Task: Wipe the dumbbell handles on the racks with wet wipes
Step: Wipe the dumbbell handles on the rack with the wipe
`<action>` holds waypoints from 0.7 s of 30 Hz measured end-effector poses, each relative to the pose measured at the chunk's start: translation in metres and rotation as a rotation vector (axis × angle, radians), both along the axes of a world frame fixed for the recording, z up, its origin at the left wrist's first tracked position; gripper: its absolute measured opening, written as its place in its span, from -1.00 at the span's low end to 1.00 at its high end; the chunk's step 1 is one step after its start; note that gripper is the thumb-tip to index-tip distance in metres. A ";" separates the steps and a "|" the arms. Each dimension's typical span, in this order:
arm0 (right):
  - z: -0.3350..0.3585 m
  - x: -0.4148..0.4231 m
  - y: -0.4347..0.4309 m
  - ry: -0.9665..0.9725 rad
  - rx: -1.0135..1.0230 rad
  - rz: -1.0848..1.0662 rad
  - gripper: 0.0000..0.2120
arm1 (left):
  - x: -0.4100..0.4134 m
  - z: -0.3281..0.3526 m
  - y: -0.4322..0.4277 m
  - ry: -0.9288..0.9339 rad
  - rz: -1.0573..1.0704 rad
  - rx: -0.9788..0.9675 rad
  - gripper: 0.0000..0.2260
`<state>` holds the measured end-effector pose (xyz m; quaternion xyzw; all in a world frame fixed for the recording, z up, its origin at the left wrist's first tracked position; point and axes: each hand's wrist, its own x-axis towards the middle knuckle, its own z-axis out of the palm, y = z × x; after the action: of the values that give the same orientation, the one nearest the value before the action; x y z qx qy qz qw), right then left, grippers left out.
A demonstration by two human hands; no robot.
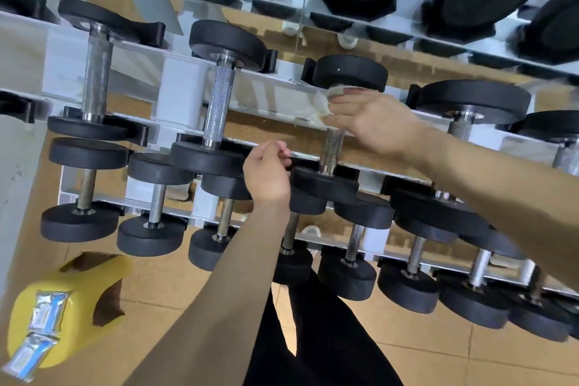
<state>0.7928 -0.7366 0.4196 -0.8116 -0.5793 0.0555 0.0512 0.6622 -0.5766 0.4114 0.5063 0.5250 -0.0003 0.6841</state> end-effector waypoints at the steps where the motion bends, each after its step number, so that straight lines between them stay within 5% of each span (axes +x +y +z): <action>1: -0.002 -0.007 -0.002 0.016 -0.011 -0.020 -0.68 | -0.001 -0.002 0.002 0.004 0.011 0.001 -0.78; 5: -0.011 -0.037 -0.009 0.109 -0.055 0.198 -0.77 | -0.004 -0.007 0.008 -0.009 0.039 -0.009 -0.76; 10: -0.007 0.005 0.002 0.028 -0.149 -0.092 -0.69 | -0.003 -0.004 0.008 -0.011 0.036 -0.011 -0.77; 15: -0.006 -0.046 -0.005 0.157 -0.174 0.176 -0.72 | 0.000 -0.002 0.005 -0.017 0.017 -0.033 -0.78; 19: 0.001 -0.004 -0.007 0.118 -0.080 -0.141 -0.67 | 0.002 -0.001 0.003 -0.010 -0.001 -0.031 -0.78; 21: -0.010 -0.019 -0.015 0.036 -0.040 -0.099 -0.61 | 0.000 0.000 0.003 0.001 -0.015 -0.021 -0.78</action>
<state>0.7734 -0.7518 0.4101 -0.8389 -0.5364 0.0789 0.0479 0.6624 -0.5733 0.4113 0.5031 0.5214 -0.0110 0.6892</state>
